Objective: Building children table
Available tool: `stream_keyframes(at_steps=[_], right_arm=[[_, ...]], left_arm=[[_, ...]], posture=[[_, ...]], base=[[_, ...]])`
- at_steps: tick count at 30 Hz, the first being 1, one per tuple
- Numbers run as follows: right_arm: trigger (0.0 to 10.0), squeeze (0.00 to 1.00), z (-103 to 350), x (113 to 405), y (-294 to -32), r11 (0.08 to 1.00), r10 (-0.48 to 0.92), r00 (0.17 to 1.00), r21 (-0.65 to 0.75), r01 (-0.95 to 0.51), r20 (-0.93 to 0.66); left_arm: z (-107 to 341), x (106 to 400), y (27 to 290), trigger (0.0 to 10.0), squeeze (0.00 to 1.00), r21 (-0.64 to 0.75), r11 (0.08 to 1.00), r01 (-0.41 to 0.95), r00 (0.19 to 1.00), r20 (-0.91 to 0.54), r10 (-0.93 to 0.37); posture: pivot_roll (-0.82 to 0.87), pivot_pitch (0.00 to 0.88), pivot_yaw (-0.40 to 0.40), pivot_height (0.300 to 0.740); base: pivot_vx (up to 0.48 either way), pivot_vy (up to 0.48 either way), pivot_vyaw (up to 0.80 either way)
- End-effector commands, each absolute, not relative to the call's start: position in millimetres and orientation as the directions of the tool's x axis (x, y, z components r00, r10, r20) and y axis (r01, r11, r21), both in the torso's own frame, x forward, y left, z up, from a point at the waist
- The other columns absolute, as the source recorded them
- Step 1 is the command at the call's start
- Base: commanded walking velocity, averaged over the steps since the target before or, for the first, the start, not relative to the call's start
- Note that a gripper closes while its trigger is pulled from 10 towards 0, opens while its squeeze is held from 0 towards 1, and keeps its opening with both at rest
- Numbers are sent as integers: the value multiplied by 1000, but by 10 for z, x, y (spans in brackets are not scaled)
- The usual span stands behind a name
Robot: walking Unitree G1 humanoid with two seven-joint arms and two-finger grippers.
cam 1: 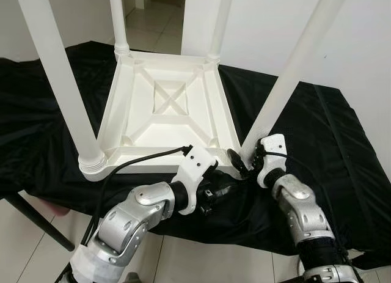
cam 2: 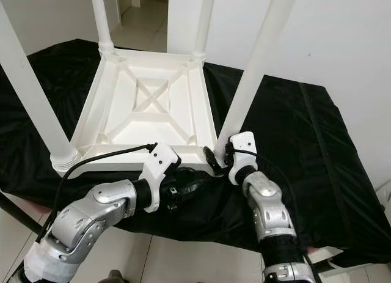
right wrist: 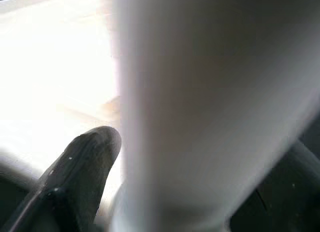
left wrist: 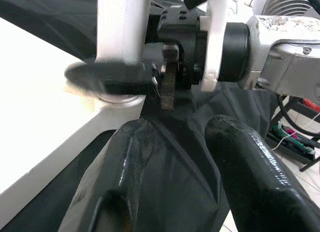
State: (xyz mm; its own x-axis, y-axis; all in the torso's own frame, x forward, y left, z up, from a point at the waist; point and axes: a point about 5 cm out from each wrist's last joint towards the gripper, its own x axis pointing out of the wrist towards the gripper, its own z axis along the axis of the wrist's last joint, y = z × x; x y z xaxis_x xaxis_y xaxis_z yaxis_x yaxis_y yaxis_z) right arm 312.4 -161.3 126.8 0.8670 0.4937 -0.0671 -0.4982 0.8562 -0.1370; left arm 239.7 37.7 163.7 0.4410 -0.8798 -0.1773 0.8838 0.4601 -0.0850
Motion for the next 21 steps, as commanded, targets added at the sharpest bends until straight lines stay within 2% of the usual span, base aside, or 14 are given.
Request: stream_keyframes(at_steps=[1,2,4,6,7,8,9,10,21], right_arm=[[10000,0,1284,3144,-1568,829,536,841,-145,-540,-69],[10000,0,1284,3144,-1568,829,536,841,-145,-540,-69],[10000,0,1271,3168,-1584,758,626,775,-166,-631,-86],[10000,0,1263,3174,-1586,728,659,746,-170,-664,-94],[8275,0,1254,3181,-1590,707,681,726,-169,-687,-100],[8275,0,1254,3181,-1590,707,681,726,-169,-687,-100],[3725,0,1243,3190,-1596,697,690,716,-169,-697,-107],[0,0,1231,3199,-1609,685,701,704,-165,-709,-113],[0,0,1209,3218,-1705,665,728,679,-143,-733,-93]], left_arm=[[1625,2382,358,10000,0,-93,445,890,424,-183,-887],[1625,2382,358,10000,0,-93,445,890,424,-183,-887],[1628,2384,358,10000,0,-93,443,891,422,-183,-888],[1629,2385,359,10000,0,-93,443,892,422,-183,-888],[1631,2386,361,10000,0,-93,443,892,422,-183,-888],[1631,2386,361,10000,0,-93,443,892,422,-183,-888],[1631,2387,362,10000,0,-92,444,891,423,-184,-887],[1633,2389,364,10000,0,-91,445,891,424,-184,-887],[1636,2383,370,10000,0,-92,446,890,425,-186,-886]], posture=[[122,19,-86,740],[122,19,-86,740],[125,16,-81,740],[126,19,-81,740],[126,19,-81,740],[126,19,-81,740],[126,19,-81,740],[130,20,-81,740],[128,27,-78,740]], base=[[0,0,0],[0,0,0],[0,0,0],[0,0,0],[0,0,0],[0,0,0],[0,0,0],[0,0,0],[0,0,0]])
